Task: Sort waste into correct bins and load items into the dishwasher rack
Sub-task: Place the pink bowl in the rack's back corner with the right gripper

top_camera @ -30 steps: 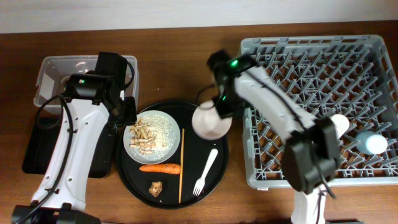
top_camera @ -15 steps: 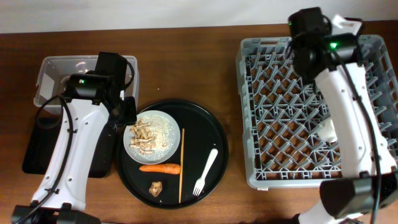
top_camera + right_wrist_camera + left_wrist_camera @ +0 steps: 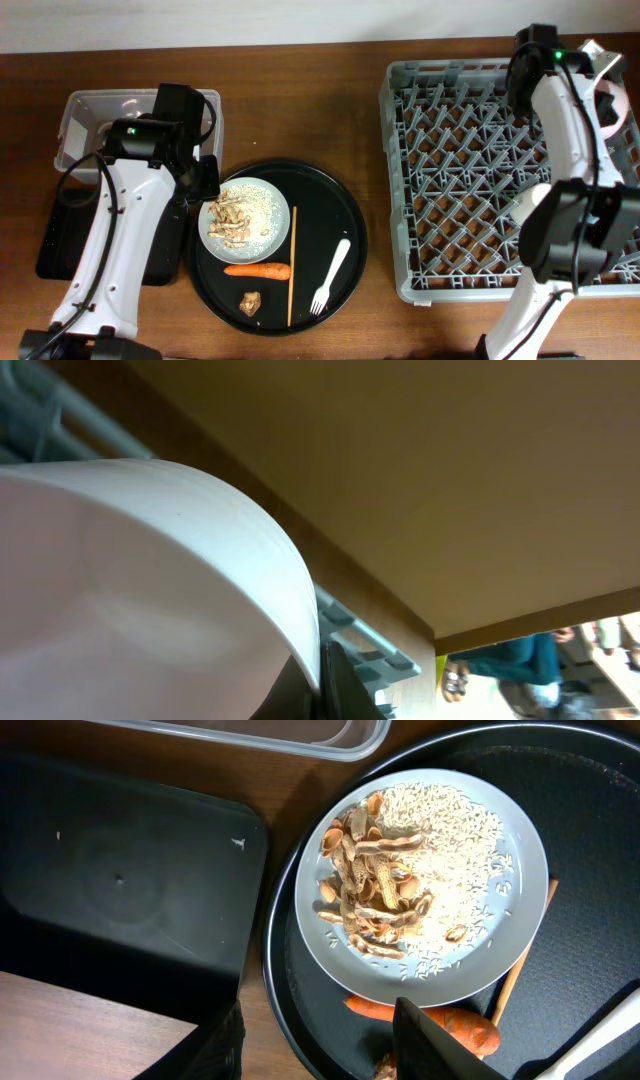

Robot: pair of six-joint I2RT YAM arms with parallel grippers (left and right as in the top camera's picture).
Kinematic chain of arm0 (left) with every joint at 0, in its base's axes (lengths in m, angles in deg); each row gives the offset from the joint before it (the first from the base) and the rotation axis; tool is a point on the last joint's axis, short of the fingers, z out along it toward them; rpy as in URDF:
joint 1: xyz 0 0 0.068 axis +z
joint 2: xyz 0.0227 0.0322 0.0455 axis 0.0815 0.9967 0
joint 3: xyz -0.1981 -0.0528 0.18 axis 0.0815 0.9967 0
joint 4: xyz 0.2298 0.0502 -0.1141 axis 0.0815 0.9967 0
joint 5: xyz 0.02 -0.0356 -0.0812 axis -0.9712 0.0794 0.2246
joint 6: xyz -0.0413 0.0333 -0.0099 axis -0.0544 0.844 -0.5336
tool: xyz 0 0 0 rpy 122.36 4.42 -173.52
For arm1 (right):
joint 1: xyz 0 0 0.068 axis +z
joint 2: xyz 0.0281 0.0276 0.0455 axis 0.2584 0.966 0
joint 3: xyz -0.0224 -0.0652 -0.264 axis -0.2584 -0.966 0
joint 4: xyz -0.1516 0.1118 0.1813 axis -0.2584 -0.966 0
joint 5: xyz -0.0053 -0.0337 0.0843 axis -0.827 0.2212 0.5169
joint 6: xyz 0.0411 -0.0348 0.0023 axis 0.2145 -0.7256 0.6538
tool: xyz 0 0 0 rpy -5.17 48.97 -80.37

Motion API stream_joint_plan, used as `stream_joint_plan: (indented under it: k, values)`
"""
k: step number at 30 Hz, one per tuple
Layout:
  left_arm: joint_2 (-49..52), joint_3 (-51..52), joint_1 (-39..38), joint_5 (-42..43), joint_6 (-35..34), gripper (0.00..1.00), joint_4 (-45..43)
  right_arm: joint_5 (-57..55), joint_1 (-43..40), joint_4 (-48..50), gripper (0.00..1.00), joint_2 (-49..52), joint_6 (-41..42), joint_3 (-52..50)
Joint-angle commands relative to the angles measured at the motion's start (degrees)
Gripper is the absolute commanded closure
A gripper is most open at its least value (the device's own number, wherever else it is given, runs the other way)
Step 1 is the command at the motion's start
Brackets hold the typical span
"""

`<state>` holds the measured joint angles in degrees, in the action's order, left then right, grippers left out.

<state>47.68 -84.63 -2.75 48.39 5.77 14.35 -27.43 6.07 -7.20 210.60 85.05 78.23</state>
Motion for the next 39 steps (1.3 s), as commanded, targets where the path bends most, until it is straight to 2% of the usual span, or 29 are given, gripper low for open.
stream_joint_plan:
  k: [1,10,18,19,21,22,23,29,39]
  values:
    - [0.20,-0.33,0.09,0.22,-0.96,0.52,-0.13,1.25,1.09,0.50,0.96,4.57,0.94,-0.28]
    - [0.20,-0.33,0.09,0.24,-0.96,0.52,-0.55,12.02,8.07,-0.22,0.96,6.16,1.31,-0.28]
    - [0.20,-0.33,0.09,0.22,-0.96,0.52,-0.46,21.49,11.15,-5.49,0.95,6.16,1.33,-0.28]
    - [0.20,-0.33,0.09,0.22,-0.96,0.52,-0.52,23.30,11.28,-6.43,0.92,6.16,1.33,-0.28]
    - [0.20,-0.33,0.09,0.22,-0.96,0.52,-0.72,25.38,11.61,-8.15,0.71,6.12,1.36,-0.26]
    - [0.20,-0.33,0.09,0.22,-0.96,0.52,-0.85,26.10,11.98,-9.46,0.31,5.90,1.36,-0.26]
    - [0.20,-0.33,0.09,0.22,-0.96,0.52,-0.94,26.10,12.22,-10.23,0.01,5.66,1.38,-0.26]
    - [0.20,-0.33,0.09,0.20,-0.94,0.51,-1.20,28.15,13.68,-12.20,0.01,-0.09,1.36,-0.24]
    - [0.20,-0.33,0.09,0.20,-0.96,0.51,-1.16,33.59,13.66,-13.29,0.01,-20.00,-0.81,-0.22]
